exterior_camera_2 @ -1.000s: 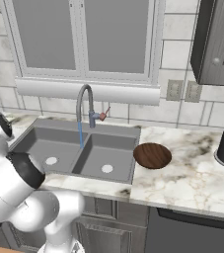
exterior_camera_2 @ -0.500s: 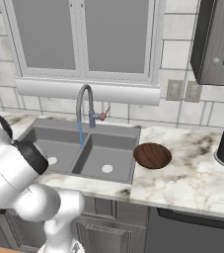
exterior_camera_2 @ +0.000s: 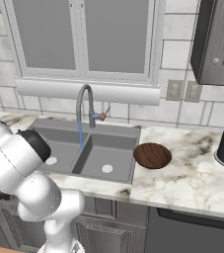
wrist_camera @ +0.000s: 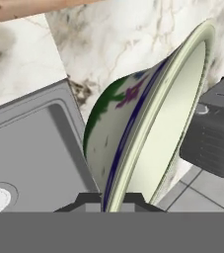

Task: Rinse each bowl for a few seconds and place them down in the sink or on the counter.

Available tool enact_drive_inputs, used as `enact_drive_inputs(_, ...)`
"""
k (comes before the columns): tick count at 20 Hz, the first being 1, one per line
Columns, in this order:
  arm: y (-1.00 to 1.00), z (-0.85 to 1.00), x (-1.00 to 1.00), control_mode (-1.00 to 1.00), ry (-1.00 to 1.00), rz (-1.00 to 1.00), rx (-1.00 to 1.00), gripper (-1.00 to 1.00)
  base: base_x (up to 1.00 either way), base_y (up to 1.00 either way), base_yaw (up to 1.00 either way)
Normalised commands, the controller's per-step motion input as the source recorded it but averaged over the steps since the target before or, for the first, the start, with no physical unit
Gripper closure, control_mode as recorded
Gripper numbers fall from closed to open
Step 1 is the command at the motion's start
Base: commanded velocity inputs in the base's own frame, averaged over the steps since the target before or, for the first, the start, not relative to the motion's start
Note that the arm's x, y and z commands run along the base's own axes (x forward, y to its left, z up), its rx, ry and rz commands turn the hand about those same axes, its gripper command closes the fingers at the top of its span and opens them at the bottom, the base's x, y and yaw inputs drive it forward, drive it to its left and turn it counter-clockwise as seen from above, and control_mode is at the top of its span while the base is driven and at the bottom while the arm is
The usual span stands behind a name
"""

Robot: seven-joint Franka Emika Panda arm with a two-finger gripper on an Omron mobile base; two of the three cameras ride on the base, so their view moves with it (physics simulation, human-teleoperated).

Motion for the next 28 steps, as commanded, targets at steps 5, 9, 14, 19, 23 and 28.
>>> enact_drive_inputs(5,0.22,-0.36,-0.03,-1.00,0.01,0.10,0.00,1.00,0.00,0.00,0.00)
enact_drive_inputs(9,0.18,-0.48,-0.01,-1.00,0.00,0.10,-0.01,1.00,0.00,0.00,0.00)
enact_drive_inputs(14,0.09,-0.60,0.00,-1.00,0.00,0.10,-0.07,1.00,0.00,0.00,0.00)
enact_drive_inputs(19,0.12,-0.51,0.00,-1.00,0.00,0.08,-0.05,1.00,0.00,0.00,0.00)
enact_drive_inputs(23,0.22,-0.42,0.01,-1.00,0.00,0.06,-0.03,1.00,0.00,0.00,0.00)
enact_drive_inputs(28,0.35,-0.22,0.10,-1.00,-0.07,0.01,0.01,1.00,0.00,0.00,0.00)
